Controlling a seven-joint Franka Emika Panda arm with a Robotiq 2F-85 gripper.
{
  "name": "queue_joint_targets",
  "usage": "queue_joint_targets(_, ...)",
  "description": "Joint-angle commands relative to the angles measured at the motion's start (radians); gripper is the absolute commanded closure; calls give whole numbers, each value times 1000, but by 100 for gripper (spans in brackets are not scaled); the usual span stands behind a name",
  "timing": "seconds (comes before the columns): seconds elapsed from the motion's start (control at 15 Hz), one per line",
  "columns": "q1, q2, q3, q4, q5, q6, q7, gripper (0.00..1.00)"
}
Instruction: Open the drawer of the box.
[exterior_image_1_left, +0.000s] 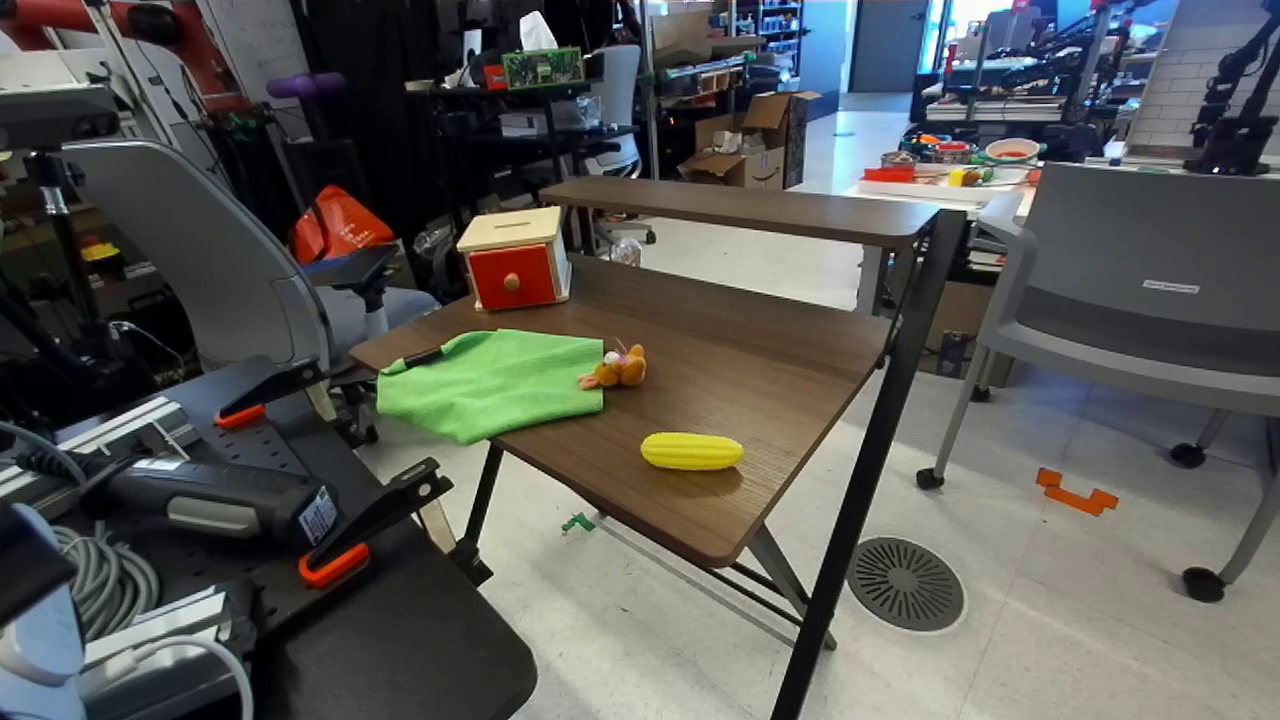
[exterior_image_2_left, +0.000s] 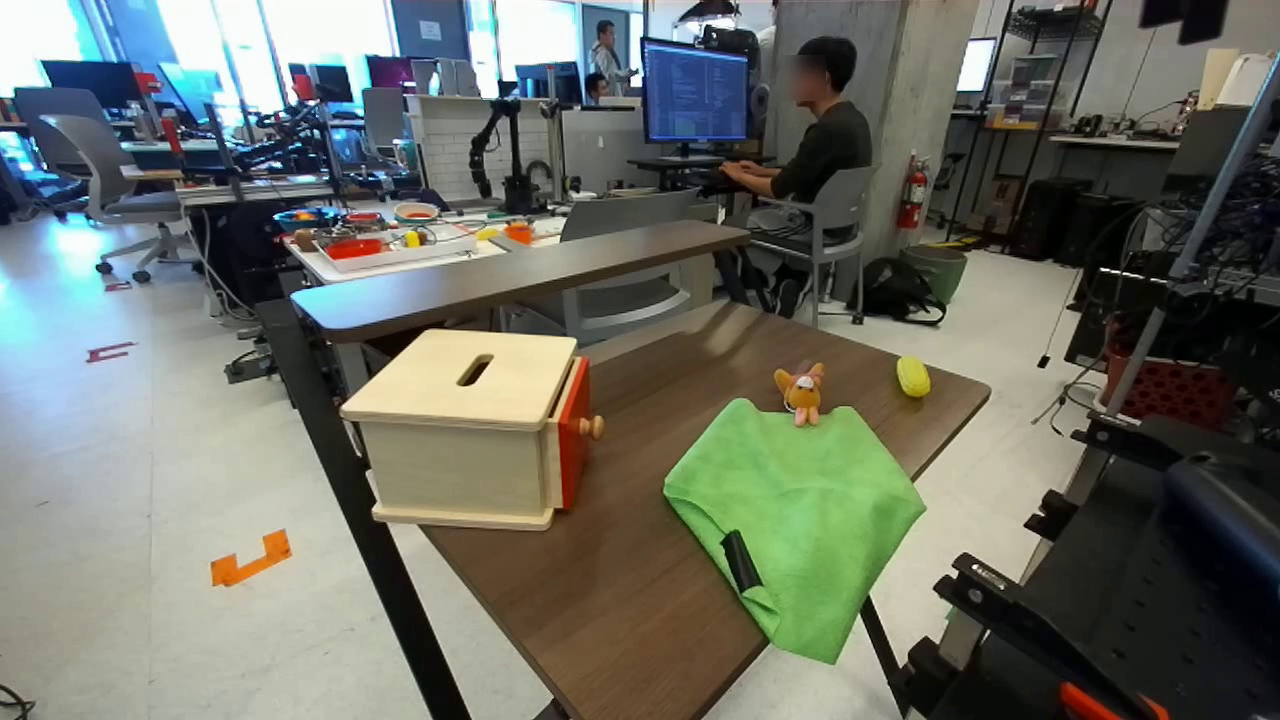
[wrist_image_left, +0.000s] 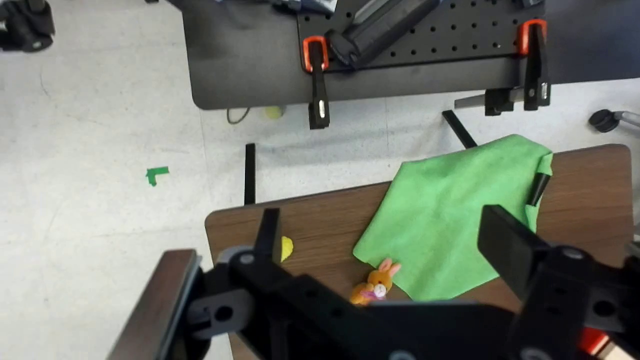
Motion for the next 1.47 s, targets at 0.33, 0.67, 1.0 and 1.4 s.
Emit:
queue_joint_targets(0.33,107,261,136,51,-11,396,-75,0)
queue_joint_targets(0.67,134,461,195,99,-72,614,-210,0)
queue_joint_targets(1.0,187,627,206,204,-193,581,-174,0)
queue_joint_targets(1.4,165,630,230,188,-174,612,-189,0)
